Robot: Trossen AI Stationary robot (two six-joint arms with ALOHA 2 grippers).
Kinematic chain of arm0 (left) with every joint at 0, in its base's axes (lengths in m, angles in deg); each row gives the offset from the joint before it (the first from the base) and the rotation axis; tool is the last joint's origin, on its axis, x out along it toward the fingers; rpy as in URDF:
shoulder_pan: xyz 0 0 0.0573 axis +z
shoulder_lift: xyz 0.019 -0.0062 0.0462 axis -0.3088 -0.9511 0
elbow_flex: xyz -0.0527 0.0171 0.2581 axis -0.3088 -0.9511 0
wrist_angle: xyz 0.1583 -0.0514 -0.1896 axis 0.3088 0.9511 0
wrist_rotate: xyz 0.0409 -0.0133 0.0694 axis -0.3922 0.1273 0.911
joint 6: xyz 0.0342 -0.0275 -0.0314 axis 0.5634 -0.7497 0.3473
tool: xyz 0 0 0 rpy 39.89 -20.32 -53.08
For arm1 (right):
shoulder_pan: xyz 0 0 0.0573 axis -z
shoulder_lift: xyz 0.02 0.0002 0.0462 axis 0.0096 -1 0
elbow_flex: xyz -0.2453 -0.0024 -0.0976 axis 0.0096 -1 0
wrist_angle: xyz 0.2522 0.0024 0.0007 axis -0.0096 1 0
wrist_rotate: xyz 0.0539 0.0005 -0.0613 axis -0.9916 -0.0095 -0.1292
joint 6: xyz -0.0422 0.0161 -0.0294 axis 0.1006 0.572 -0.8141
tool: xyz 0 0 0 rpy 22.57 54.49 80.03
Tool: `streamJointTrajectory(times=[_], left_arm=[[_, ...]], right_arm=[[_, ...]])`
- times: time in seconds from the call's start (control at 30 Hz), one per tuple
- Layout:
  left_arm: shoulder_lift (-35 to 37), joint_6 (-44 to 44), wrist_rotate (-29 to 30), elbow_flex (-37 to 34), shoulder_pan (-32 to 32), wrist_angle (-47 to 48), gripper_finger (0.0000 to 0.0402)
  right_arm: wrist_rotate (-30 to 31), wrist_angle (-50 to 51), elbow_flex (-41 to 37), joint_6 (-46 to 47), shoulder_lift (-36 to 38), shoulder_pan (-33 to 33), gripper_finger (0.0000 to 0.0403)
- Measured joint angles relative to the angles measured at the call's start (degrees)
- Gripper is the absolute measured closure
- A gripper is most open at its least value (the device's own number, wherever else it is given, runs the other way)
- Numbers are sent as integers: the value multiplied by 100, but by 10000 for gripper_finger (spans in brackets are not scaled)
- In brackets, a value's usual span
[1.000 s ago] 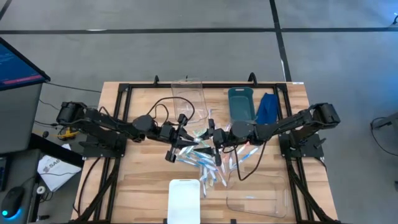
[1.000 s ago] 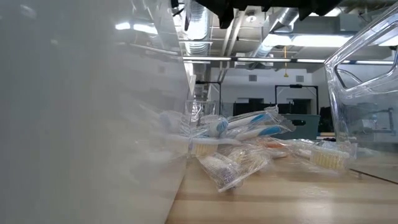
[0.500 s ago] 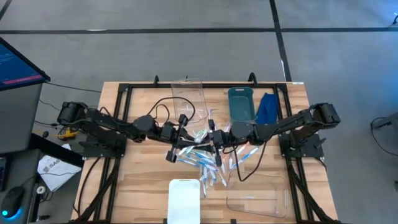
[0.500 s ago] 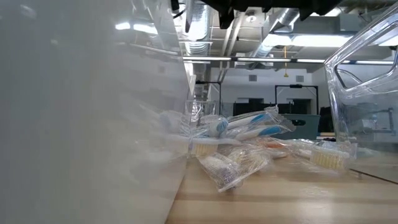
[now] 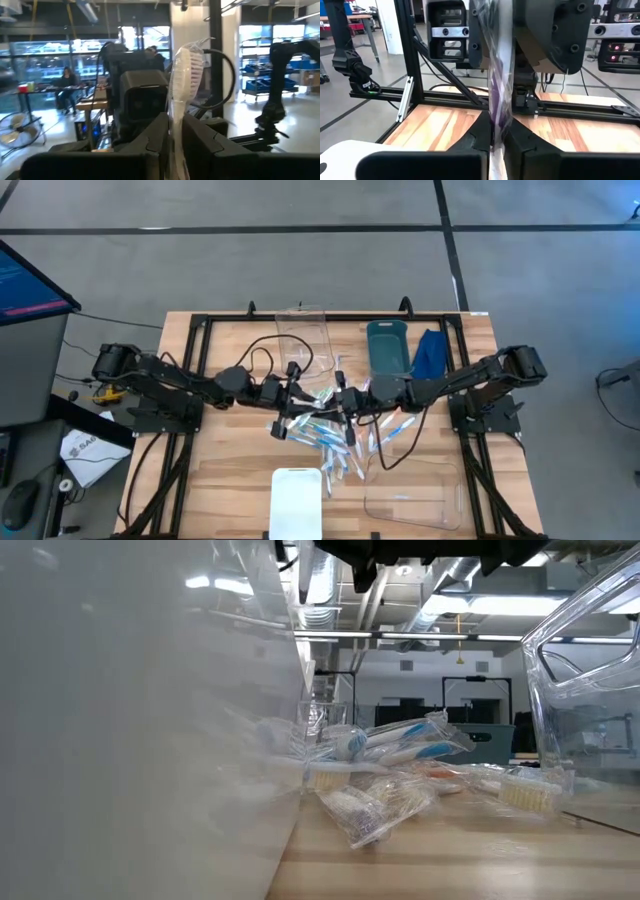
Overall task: Pick & Place Toothbrushes
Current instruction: Put the purple toothbrush into the green bin
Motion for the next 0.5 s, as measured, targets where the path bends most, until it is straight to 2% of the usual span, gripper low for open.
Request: streamJointTrajectory(times=[0.2, 0.37, 0.5], left_arm=[[66, -2, 334, 0, 2, 241, 322], [164, -3, 410, -2, -4, 351, 293], [168, -42, 408, -2, -9, 381, 272]], right_arm=[[37, 66, -2, 177, 0, 60, 367], [22, 296, -1, 193, 66, 141, 388], [24, 473, -7, 240, 138, 188, 387]])
